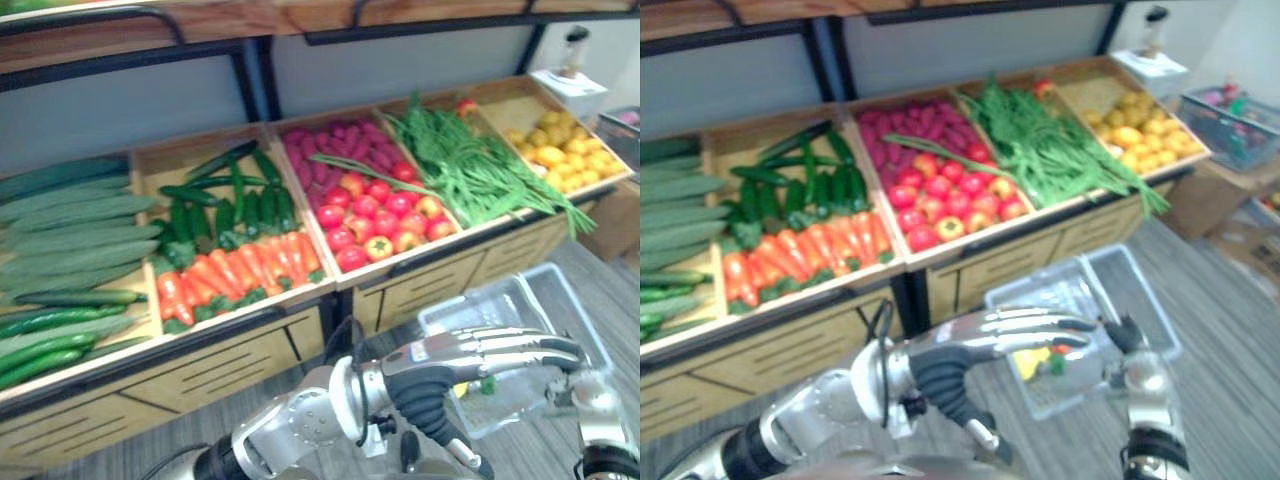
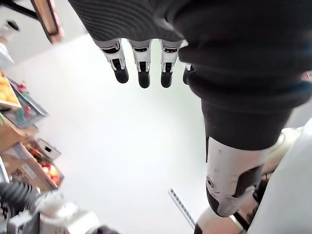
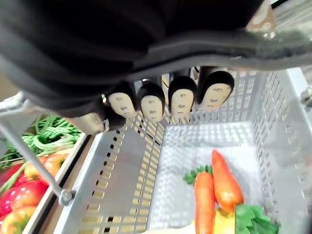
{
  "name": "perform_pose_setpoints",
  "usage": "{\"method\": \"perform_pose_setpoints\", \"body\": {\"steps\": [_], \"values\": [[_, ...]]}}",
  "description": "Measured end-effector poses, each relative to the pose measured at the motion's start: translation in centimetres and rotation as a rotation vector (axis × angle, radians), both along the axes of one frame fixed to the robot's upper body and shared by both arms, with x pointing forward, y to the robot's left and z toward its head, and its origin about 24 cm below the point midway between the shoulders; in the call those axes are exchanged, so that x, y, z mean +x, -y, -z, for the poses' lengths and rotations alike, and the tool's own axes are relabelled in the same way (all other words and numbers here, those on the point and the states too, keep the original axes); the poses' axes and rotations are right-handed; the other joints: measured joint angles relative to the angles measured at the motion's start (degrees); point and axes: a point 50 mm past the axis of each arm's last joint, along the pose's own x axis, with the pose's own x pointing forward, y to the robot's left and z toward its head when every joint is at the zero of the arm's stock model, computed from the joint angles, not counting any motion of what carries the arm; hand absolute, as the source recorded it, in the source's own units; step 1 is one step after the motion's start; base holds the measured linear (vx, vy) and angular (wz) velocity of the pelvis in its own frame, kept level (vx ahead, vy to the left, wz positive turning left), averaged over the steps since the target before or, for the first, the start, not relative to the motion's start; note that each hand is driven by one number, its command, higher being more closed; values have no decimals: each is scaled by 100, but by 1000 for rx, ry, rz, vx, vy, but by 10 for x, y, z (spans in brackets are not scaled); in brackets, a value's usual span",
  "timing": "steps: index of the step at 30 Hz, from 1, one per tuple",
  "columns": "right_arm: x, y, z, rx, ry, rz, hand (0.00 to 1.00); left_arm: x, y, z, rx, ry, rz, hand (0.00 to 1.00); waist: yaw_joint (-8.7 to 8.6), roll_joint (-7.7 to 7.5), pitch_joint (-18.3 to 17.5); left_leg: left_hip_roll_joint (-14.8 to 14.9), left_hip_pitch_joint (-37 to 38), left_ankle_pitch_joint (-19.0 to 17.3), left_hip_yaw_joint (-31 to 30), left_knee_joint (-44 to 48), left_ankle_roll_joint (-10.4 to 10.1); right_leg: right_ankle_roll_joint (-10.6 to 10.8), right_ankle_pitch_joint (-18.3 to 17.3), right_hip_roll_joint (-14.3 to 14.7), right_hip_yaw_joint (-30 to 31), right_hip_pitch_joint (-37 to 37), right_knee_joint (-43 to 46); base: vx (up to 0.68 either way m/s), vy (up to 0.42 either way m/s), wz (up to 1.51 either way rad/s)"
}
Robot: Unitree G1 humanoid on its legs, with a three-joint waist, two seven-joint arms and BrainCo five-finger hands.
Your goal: Pick vegetable in the basket
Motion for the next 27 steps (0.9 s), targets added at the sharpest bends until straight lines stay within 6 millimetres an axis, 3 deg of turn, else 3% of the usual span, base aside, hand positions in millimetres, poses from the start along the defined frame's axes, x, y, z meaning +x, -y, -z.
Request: {"method": "perform_pose_setpoints", "body": {"steps": [3, 10, 11, 14, 17, 19, 20, 22, 24, 25, 27], "values": [[-25, -1, 20, 61, -41, 119, 100, 6, -17, -2, -58, -40, -120, 0, 9, -3, -81, -202, -132, 159, -367, -195, 72, 33, -71, -172, -378, 62, 37, 10, 35, 71], [-78, -8, 60, 212, -186, 326, 100, 27, -88, 14, -131, -152, -590, 0, 7, -102, -164, -674, -262, 802, -1039, -1096, 146, 31, -126, -351, -931, 179, -262, 31, -8, 54], [-93, -10, 68, 247, -227, 376, 100, 34, -110, 25, -143, -197, -750, 0, 2, -112, -170, -756, -256, 1009, -1198, -1390, 172, 31, -125, -353, -1080, 179, -302, 28, -36, 43], [-109, -12, 75, 295, -247, 458, 100, 41, -150, 49, -167, -284, -1040, 0, 4, -119, -205, -845, -163, 1293, -1378, -1775, 213, 33, -119, -335, -1232, 194, -330, 50, -18, 34], [-112, -12, 76, 305, -247, 480, 100, 40, -187, 75, -168, -370, -1281, 0, -12, -94, -236, -871, -160, 1394, -1557, -1900, 218, 27, -124, -321, -1380, 244, -332, 26, 2, 31], [-114, -12, 77, 304, -246, 483, 100, 30, -224, 108, -148, -490, -1540, 0, -29, -87, -278, -898, -155, 1445, -1723, -1976, 235, -1, -147, -331, -1514, 317, -340, -4, 3, 31], [-114, -13, 77, 304, -247, 485, 100, 26, -233, 117, -137, -524, -1607, 0, -29, -102, -298, -911, -158, 1471, -1763, -2012, 232, -12, -158, -336, -1548, 320, -341, -9, 15, 33], [-118, -21, 81, 319, -242, 512, 100, 2, -263, 153, -119, -688, -1838, 0, -37, -155, -332, -946, -100, 1546, -1896, -2191, 219, -43, -198, -345, -1677, 392, -358, -9, 16, 31], [-118, -28, 84, 334, -237, 516, 100, -20, -279, 173, -105, -799, -1968, 0, -31, -180, -357, -952, -29, 1587, -1907, -2297, 231, -77, -229, -343, -1693, 426, -359, -4, 13, 11], [-119, -35, 86, 347, -237, 519, 100, -40, -288, 191, -101, -907, -2073, 0, -35, -187, -360, -971, 34, 1606, -1924, -2354, 237, -90, -253, -354, -1710, 492, -373, -7, 15, 6], [-121, -40, 87, 357, -228, 533, 100, -66, -292, 213, -90, -1044, -2167, 0, -38, -181, -413, -998, 56, 1600, -1926, -2378, 239, -57, -293, -384, -1709, 500, -385, -12, 12, 3]]}}
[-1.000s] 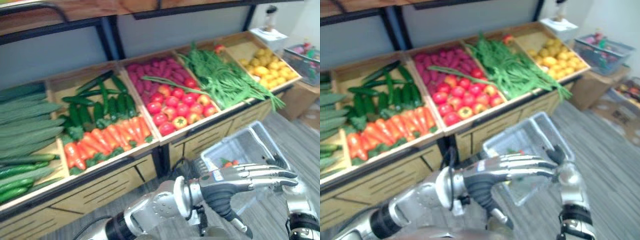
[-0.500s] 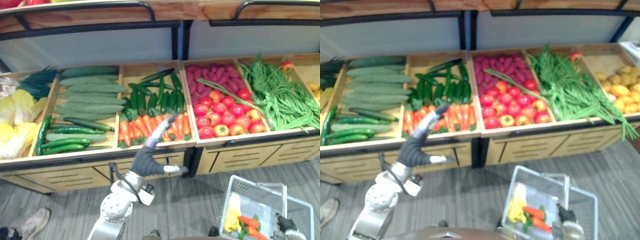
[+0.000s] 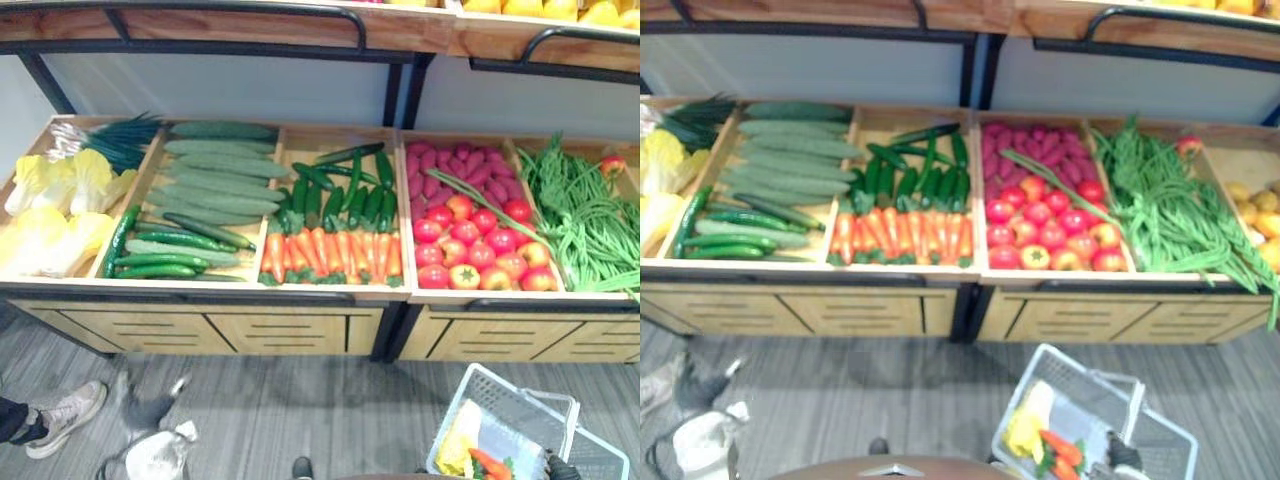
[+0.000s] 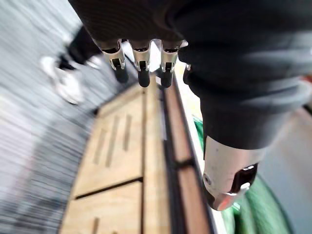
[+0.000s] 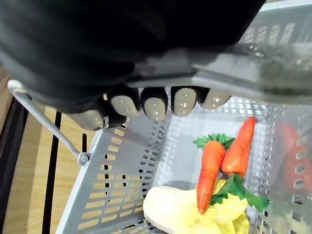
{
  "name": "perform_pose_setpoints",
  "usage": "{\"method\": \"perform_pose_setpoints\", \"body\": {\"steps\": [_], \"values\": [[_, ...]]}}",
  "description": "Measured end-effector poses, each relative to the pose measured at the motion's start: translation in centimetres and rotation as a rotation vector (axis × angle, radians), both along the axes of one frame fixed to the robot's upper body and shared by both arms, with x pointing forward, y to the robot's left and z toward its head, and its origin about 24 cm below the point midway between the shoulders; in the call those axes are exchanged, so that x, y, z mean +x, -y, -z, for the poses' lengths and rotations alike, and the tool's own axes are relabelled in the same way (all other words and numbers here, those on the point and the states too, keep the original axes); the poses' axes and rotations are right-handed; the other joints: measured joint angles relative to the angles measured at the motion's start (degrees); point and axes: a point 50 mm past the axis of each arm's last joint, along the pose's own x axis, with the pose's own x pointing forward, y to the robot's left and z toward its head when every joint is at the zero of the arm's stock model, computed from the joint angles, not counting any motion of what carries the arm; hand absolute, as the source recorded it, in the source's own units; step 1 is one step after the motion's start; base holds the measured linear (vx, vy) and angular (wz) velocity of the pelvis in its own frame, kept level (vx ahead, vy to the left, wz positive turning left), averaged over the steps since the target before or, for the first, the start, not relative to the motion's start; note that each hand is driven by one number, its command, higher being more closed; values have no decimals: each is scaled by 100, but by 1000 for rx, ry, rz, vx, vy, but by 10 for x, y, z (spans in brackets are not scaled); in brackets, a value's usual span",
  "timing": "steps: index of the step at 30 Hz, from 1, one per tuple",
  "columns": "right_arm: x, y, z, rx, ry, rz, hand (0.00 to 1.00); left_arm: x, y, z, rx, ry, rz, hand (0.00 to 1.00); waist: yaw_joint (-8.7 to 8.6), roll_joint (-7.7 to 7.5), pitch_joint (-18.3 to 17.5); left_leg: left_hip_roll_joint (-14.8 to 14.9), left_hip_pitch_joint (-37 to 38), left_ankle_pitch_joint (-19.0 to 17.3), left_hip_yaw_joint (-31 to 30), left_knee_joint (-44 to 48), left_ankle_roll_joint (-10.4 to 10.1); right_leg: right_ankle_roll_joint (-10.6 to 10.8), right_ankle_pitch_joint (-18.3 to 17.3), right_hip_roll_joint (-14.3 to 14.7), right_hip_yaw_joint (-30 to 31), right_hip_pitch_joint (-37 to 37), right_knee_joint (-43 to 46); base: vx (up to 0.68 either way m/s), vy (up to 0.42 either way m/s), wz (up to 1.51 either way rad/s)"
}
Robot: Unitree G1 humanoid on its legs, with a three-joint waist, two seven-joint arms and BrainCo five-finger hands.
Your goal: Pick vegetable in the basket
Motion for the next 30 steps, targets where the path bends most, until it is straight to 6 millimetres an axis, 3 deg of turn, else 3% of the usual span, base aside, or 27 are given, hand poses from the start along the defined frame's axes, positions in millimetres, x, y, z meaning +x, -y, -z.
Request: {"method": "perform_pose_setpoints", "body": {"steps": [3, 6, 11, 17, 22, 30], "values": [[-1, -3, 1, 11, 8, 26, 100, -42, 4, 33, -125, -158, -142, 0, -46, 31, -42, -10, -3, -8, 13, -2, 0, 28, -19, -20, 12, 13, -59, 0, 0, 0], [-3, -5, 3, 24, 8, 61, 100, -85, 22, 61, -291, -305, -284, 0, -160, 36, -44, -15, 7, -26, 8, -2, -9, 29, -20, -23, 17, 29, -79, 12, 0, 0], [2, -12, 7, 49, 3, 67, 100, -113, 39, 75, -425, -370, -380, 0, -181, 30, -27, 11, 271, -107, 259, -2, -81, 15, -43, 38, 319, 92, -29, 37, -1, -25], [4, -14, 8, 48, 2, 44, 100, -100, 62, 85, -512, -375, -299, 0, -255, 48, 3, 13, 370, -203, 451, -3, -107, 14, -43, 63, 531, 73, -89, 38, -5, -21], [11, -19, 8, 50, 1, -22, 100, -80, 85, 92, -579, -406, -99, 0, -271, 61, 15, 0, 390, -255, 487, 10, -93, 20, -44, 78, 585, 84, -158, 64, -5, -7], [26, -28, 8, 57, 18, -109, 100, -65, 94, 94, -583, -434, 57, 0, -259, 34, 174, 11, 511, -310, 446, 31, -98, -7, -75, 107, 679, 192, -130, 41, -11, -3]]}}
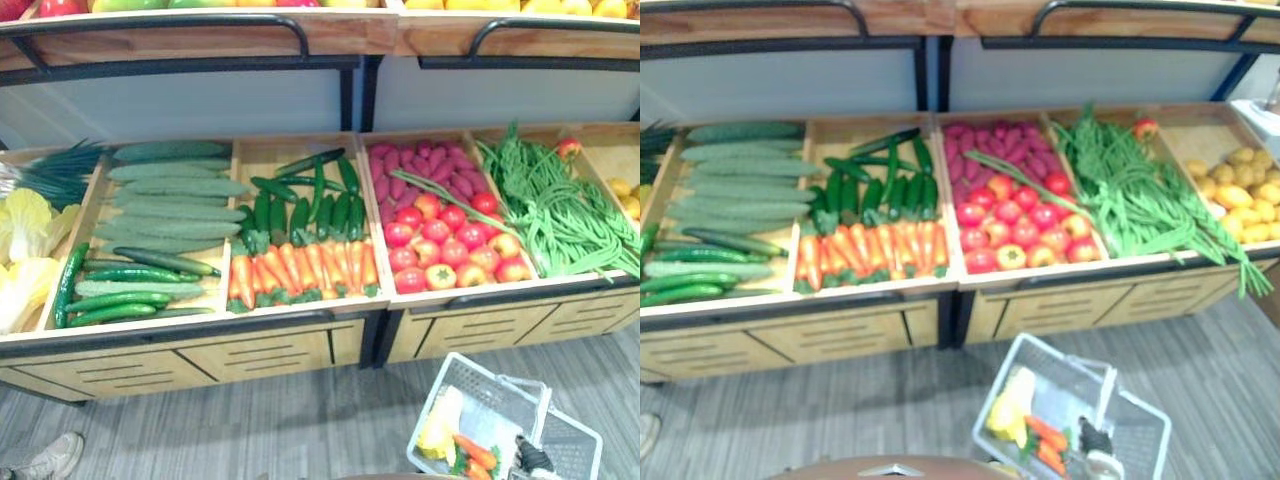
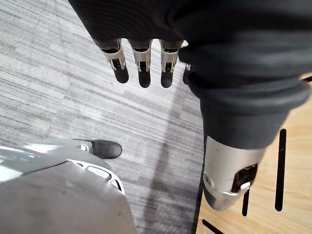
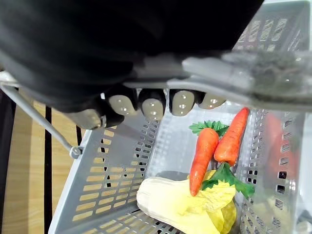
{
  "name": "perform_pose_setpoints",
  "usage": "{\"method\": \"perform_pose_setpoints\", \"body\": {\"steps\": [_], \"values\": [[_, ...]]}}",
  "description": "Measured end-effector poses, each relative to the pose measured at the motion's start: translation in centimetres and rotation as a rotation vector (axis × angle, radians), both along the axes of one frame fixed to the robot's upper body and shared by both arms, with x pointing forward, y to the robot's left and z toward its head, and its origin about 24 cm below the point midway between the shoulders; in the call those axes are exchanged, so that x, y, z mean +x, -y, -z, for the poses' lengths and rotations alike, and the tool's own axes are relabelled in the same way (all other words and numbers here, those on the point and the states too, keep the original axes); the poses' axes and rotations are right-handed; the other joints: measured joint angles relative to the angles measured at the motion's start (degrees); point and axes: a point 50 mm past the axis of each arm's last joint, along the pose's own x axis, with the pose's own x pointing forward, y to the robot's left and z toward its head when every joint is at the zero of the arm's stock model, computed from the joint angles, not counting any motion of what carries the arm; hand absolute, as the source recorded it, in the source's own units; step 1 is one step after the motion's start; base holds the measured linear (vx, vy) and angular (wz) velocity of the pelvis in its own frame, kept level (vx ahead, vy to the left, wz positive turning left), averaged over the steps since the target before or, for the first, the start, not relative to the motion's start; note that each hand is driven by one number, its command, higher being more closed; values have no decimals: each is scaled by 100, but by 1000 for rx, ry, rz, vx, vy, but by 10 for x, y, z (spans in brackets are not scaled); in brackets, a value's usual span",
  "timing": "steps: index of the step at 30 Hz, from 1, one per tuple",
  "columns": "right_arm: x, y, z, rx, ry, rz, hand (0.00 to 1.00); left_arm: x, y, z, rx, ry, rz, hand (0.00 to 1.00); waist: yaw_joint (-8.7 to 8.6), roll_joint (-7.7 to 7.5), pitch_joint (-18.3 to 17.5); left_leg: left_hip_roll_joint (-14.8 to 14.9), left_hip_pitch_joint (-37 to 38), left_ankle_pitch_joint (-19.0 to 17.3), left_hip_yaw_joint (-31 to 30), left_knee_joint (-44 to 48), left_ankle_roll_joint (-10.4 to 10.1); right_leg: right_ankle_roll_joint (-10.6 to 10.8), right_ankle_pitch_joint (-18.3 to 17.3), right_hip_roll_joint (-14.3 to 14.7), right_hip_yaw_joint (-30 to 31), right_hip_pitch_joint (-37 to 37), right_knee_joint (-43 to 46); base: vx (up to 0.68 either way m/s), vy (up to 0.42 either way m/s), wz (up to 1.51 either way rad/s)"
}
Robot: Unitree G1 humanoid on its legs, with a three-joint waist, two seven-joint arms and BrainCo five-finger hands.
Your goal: Pick vegetable in the basket
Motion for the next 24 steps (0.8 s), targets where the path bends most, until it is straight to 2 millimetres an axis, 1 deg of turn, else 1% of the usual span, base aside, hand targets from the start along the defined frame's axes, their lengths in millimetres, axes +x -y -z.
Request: {"method": "perform_pose_setpoints", "body": {"steps": [1, 2, 3, 4, 5, 6, 8, 9, 10, 11, 12, 13, 14, 15, 16, 17, 18, 19, 20, 21, 22, 23, 24], "values": [[4, 0, -1, -1, 11, 0, 100, 2, 1, 0, -2, 0, 27, 0, 4, -21, 140, 2, 156, -101, 124, 2, -36, 27, -150, -36, 141, -46, 292, 6, 20, -33], [6, 1, -2, -3, 19, 3, 100, 3, 1, 0, -3, 1, 39, 0, -4, -13, 198, -5, 251, -144, 180, 8, -42, 30, -231, -61, 220, -95, 474, -5, 45, -52], [7, 3, -3, -8, 28, 12, 100, 5, 1, 0, -4, 1, 69, 0, -12, -15, 302, -3, 360, -265, 307, 131, -44, -3, -351, -109, 392, -217, 857, -46, 55, -57], [7, 5, -4, -9, 39, 33, 100, 7, 2, 0, -4, -1, 102, 0, -34, 5, 349, 18, 371, -403, 418, 238, -19, -3, -348, -111, 592, -340, 1158, -47, 59, -58], [6, 5, -4, -5, 45, 48, 100, 8, 2, 0, -1, -3, 125, 0, -41, 5, 349, 24, 367, -455, 472, 275, 1, 0, -344, -113, 692, -417, 1265, -38, 52, -59], [3, 5, -3, 1, 50, 80, 100, 15, 1, -1, 10, -1, 182, 0, -55, -12, 364, 45, 371, -527, 616, 329, 6, 29, -271, -104, 893, -560, 1394, -12, 44, -60], [3, 3, -3, 12, 67, 114, 100, 23, 1, -2, 15, 8, 226, 0, -50, 36, 419, 108, 370, -600, 847, 389, 25, -6, 25, 29, 1156, -710, 1387, -15, 60, -73], [3, 4, -4, 12, 89, 143, 100, 29, 2, -2, 21, 15, 263, 0, -53, 99, 476, 177, 350, -644, 1066, 470, 62, -69, 393, 166, 1245, -822, 1289, -25, 105, -84], [3, 3, -4, 13, 97, 147, 100, 36, 2, -3, 27, 27, 285, 0, -69, 123, 538, 229, 339, -648, 1200, 586, 169, -182, 750, 250, 1197, -874, 1119, -41, 125, -104], [3, 2, -4, 16, 105, 151, 100, 43, 3, -4, 26, 45, 294, 0, -64, 200, 582, 318, 268, -661, 1406, 694, 238, -310, 1265, 374, 1116, -858, 679, -62, 87, -122], [10, 5, -8, 2, 127, 139, 100, 49, 5, -5, 24, 73, 306, 0, -37, 374, 712, 530, 183, -684, 1804, 764, 389, -575, 1330, 378, 690, -831, 712, -95, 52, -122], [13, 7, -10, -7, 145, 139, 100, 55, 4, -8, 41, 96, 327, 0, -72, 371, 786, 533, 191, -693, 2000, 781, 397, -766, 518, 209, 204, -1061, 1880, -70, 49, -106], [9, 12, -11, -12, 144, 176, 100, 59, 2, -9, 54, 106, 342, 0, -129, 362, 811, 503, 298, -687, 2136, 770, 405, -819, -90, -16, -195, -1105, 3018, -22, 68, -82], [5, 13, -10, -15, 129, 176, 100, 52, 1, -8, 53, 85, 352, 0, -169, 334, 811, 504, 410, -700, 2368, 827, 427, -837, -224, -256, -479, -947, 3911, 21, 49, -91], [4, 14, -10, -18, 129, 171, 100, 46, 0, -8, 53, 71, 351, 0, -166, 322, 808, 520, 464, -714, 2557, 937, 449, -832, -218, -380, -554, -765, 4243, 21, -55, -123], [5, 12, -10, -16, 127, 158, 100, 42, 1, -7, 50, 61, 351, 0, -161, 301, 799, 563, 461, -765, 2837, 1169, 521, -763, -131, -540, -625, -550, 4314, 19, -119, -119], [6, 11, -9, -13, 127, 153, 100, 41, 0, -7, 49, 60, 351, 0, -157, 261, 790, 581, 446, -793, 2962, 1308, 556, -702, 24, -606, -647, -457, 4165, 25, -221, -148], [7, 7, -8, -4, 122, 141, 100, 41, -1, -7, 47, 55, 341, 0, -101, 180, 802, 783, 278, -931, 3140, 1876, 617, -711, -9, -422, -796, -362, 3634, -24, -192, -133], [9, 7, -8, -4, 119, 132, 100, 40, 4, -5, 30, 56, 341, 0, -34, 283, 724, 851, -86, -1163, 3044, 2070, 439, -731, 21, -262, -762, -333, 3063, -168, -237, -164], [9, 13, -10, -21, 106, 116, 100, 39, 14, -3, 4, 63, 339, 0, 8, 488, 586, 700, -294, -900, 2829, 1486, 659, -668, -247, -131, -599, -245, 2752, -289, -188, -138], [12, 15, -10, -25, 101, 105, 100, 39, 18, -3, -1, 67, 341, 0, 4, 494, 594, 774, -317, -836, 3047, 1497, 679, -482, -465, -226, -681, -334, 3044, -215, -232, -154], [17, 4, -6, 9, 87, 78, 100, 43, 5, -5, 29, 59, 343, 0, -5, 188, 596, 758, -428, -972, 3406, 1885, 633, -75, -761, -578, -709, -328, 2978, -56, -317, -155], [24, -3, -5, 27, 90, 59, 100, 47, -4, -8, 56, 65, 341, 0, 4, 40, 586, 1028, -568, -1076, 3728, 2383, 645, 113, -903, -533, -1004, -307, 2600, 74, -333, -176]]}}
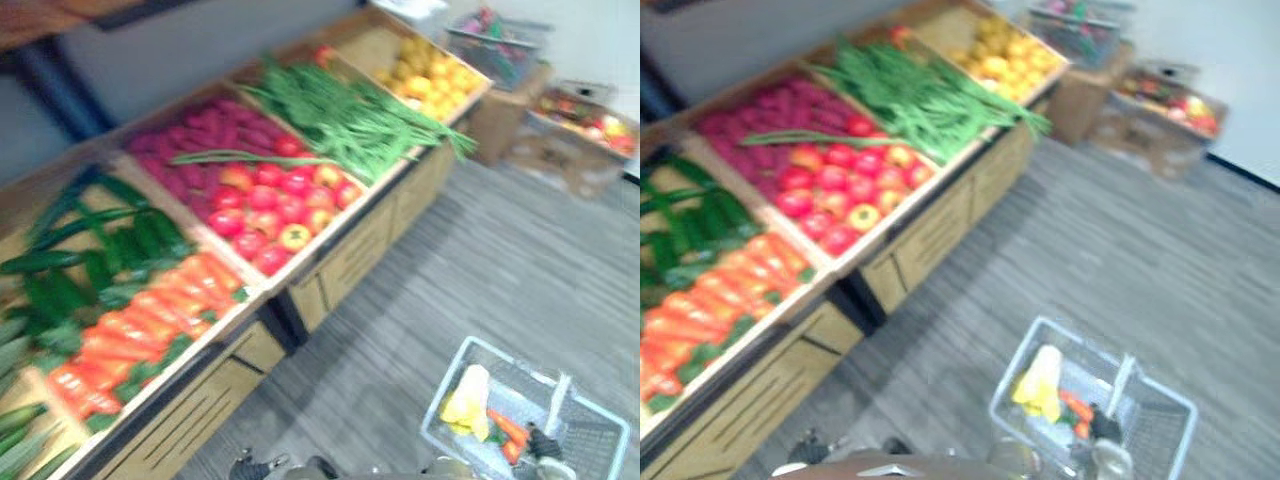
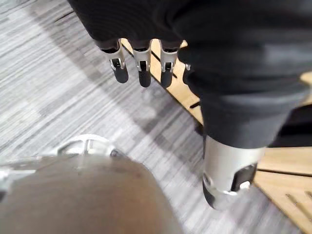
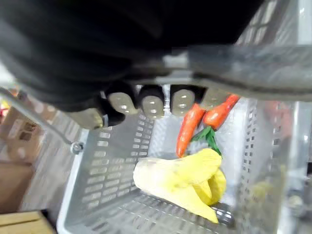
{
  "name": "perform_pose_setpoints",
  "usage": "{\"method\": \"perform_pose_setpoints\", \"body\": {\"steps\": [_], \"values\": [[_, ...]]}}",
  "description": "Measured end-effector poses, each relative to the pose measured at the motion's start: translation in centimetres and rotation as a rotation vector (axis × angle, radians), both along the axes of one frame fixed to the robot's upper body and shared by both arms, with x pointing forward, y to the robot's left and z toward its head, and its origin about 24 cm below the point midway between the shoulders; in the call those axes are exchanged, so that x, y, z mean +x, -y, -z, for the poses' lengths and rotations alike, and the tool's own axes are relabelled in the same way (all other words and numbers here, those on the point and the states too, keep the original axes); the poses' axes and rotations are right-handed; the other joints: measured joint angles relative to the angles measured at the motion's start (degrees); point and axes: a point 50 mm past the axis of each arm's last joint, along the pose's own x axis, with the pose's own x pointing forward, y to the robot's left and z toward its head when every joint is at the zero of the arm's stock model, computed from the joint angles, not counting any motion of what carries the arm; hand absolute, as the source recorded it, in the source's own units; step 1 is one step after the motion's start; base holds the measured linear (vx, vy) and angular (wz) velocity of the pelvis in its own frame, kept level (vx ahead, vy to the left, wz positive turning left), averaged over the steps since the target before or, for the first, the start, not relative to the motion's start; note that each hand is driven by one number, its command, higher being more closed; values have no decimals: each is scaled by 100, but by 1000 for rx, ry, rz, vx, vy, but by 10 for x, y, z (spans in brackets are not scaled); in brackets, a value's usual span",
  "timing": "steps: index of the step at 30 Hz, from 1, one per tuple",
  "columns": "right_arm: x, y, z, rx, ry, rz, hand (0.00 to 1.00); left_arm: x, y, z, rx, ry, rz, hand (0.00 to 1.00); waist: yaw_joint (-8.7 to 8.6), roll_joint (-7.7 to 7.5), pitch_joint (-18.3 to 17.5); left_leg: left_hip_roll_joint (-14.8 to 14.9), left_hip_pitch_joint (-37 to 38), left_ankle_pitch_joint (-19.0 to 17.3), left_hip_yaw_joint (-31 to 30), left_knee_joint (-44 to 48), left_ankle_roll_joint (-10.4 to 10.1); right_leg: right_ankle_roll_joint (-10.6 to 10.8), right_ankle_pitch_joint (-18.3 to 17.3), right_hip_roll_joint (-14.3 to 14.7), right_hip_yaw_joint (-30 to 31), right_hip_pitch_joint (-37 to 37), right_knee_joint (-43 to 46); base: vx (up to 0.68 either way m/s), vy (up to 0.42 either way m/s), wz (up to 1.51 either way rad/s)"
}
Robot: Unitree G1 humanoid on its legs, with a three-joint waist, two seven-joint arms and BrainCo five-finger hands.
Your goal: Pick vegetable in the basket
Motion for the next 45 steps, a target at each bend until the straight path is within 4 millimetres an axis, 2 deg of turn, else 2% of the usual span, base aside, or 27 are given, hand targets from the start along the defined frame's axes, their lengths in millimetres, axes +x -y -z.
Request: {"method": "perform_pose_setpoints", "body": {"steps": [1, 2, 3, 4, 5, 6, 7, 10, 11, 12, 13, 14, 15, 16, 17, 18, 19, 20, 22, 23, 25, 27, 30, 35, 41, 43, 45], "values": [[6, -1, -1, -1, 7, -19, 100, -1, 0, 0, -1, -2, -8, 0, 16, 38, -2, 255, 73, -27, 234, 251, -14, -38, 25, 110, -280, -12, -144, 83, -377, -149], [7, -2, -1, 0, 4, -29, 100, -2, 1, 1, -4, -6, -8, 0, 21, 55, -9, 371, 136, -26, 354, 386, -12, -55, 34, 151, -391, 9, -203, 101, -335, -165], [5, -6, 1, 3, -6, -50, 100, -6, 4, 2, -10, -13, 0, 0, 16, 133, -15, 999, 261, -23, 612, 1345, -6, -144, -13, 353, -671, 287, -474, 97, -307, -124], [2, -6, 2, 2, -13, -49, 100, -5, 2, 1, -5, -11, 9, 0, 10, 121, 3, 1251, 205, -73, 631, 1795, -65, -229, -66, 443, -673, 399, -607, 34, -202, -120], [-3, 5, 0, -25, -30, -38, 100, 9, 8, 0, -18, 21, 14, 0, -50, 271, -4, 1014, -41, -411, 382, 1100, -452, -339, -191, 413, -564, 408, -696, -9, -73, -55], [-4, 12, -3, -43, -32, -34, 100, 14, 16, 1, -33, 31, 23, 0, -73, 402, 3, 941, -109, -152, 350, 676, -200, -335, -194, 421, -575, 349, -657, -3, 6, -78], [-9, 19, -4, -60, -47, -23, 100, 18, 25, 2, -47, 40, 36, 0, -41, 482, 5, 900, -4, 195, 391, 554, -186, -242, -254, 351, -571, 323, -583, 101, -5, -62], [-10, 20, -4, -75, -43, -22, 100, 16, 29, 3, -46, 32, 43, 0, -135, 588, 11, 846, 470, 444, 639, 589, -177, -219, -314, 146, -520, 282, -135, 121, -54, -67], [-6, 21, -6, -86, -30, -31, 100, 15, 29, 3, -42, 27, 48, 0, -161, 666, 34, 923, 585, 455, 505, 655, -199, -119, -520, 190, -434, 184, -118, 12, -145, -98], [-1, 15, -6, -86, -20, -79, 100, 10, 22, 3, -24, 12, 35, 0, -171, 430, 65, 1040, 499, 522, -115, 1227, -108, -176, -346, 330, -239, 395, -914, 14, -223, -127], [3, 14, -7, -95, -19, -117, 100, 10, 17, 2, -9, 13, 24, 0, -63, 389, 134, 658, 219, 168, -1381, 1161, -469, -223, -334, 321, 148, 489, -1073, 39, -122, -147], [6, 17, -8, -102, -17, -124, 100, 10, 18, 2, -11, 19, 20, 0, -7, 344, 169, 112, 196, -46, -2291, 768, -629, -222, -302, 198, 472, 462, -1075, 51, -7, -133], [7, 16, -8, -103, -18, -137, 100, 9, 20, 3, -14, 19, 13, 0, 14, 336, 173, -172, 142, -135, -2717, 638, -678, -197, -276, 165, 648, 467, -1117, 64, 115, -130], [9, 13, -7, -96, -23, -158, 100, 6, 21, 3, -13, 20, 1, 0, 34, 337, 173, -591, 58, -174, -3331, 354, -683, -148, -239, 133, 924, 486, -1196, 88, 119, -126], [9, 12, -7, -96, -21, -158, 100, 3, 22, 3, -14, 20, 0, 0, 59, 372, 179, -825, -57, -115, -3819, 41, -658, -76, -197, 195, 1158, 496, -1297, 89, 142, -118], [10, 12, -7, -97, -18, -161, 100, 2, 23, 3, -16, 20, -1, 0, 62, 418, 189, -882, -129, 38, -4014, -148, -666, -35, -171, 254, 1252, 497, -1347, 127, 214, -111], [10, 14, -8, -106, -19, -168, 100, 1, 23, 4, -19, 19, 2, 0, 61, 498, 192, -895, -167, 218, -4154, -346, -564, 67, -112, 456, 1453, 509, -1473, 126, 175, -66], [9, 12, -7, -100, -22, -172, 100, 1, 22, 3, -15, 19, 6, 0, 42, 466, 170, -964, -129, 220, -4180, -431, -571, 110, -63, 429, 1501, 492, -1555, 158, 192, -52], [13, 2, -5, -77, -6, -173, 100, 5, 14, 0, 14, 39, 15, 0, 37, 227, 240, -1146, -169, 222, -4209, -609, -567, 133, 26, 334, 1687, 364, -1797, 79, 127, -18], [15, 1, -5, -74, -2, -173, 100, 5, 12, 0, 20, 38, 18, 0, 38, 203, 276, -1164, -175, 222, -4212, -625, -567, 120, 56, 328, 1710, 373, -1853, 22, 82, -12], [15, -1, -5, -70, -1, -172, 100, -1, 11, 1, 21, 15, 22, 0, 46, 180, 290, -1210, -145, 222, -4199, -653, -565, 127, 63, 303, 1805, 406, -1926, 34, 42, -3], [14, -2, -4, -69, -4, -173, 100, -3, 12, 2, 18, 6, 26, 0, 52, 245, 305, -1216, 94, 272, -4192, -986, -494, 128, 63, 335, 1801, 486, -1934, 47, -18, -2], [15, -2, -5, -84, 2, -197, 100, -2, 18, 3, 18, -1, 75, 0, 43, 282, 291, -1230, 463, 604, -4210, -1780, -499, 128, 63, 412, 1791, 496, -1931, 35, -53, -3], [12, -2, -4, -82, -6, -189, 100, 0, 19, 2, 25, -4, 125, 0, -15, 271, 295, -1217, 679, 639, -4233, -1946, -504, 127, 62, 436, 1780, 580, -1817, 40, -15, -1], [12, -10, -2, -63, 3, -180, 100, 0, 10, 1, 39, -6, 134, 0, -10, 92, 261, -1236, 775, 637, -4220, -2012, -491, 126, 63, 371, 1818, 265, -1103, 0, 47, -2], [12, -18, 0, -43, 5, -179, 100, -5, 4, 0, 38, -10, 105, 0, -1, -69, 256, -1238, 872, 634, -4235, -2023, -482, 126, 63, 354, 1816, 264, -899, -2, 12, 3], [12, -23, 1, -30, 6, -183, 100, -8, 3, 1, 18, -12, 80, 0, 5, -120, 224, -1249, 880, 636, -4253, -2032, -478, 125, 63, 335, 1816, 234, -818, -3, 7, 2]]}}
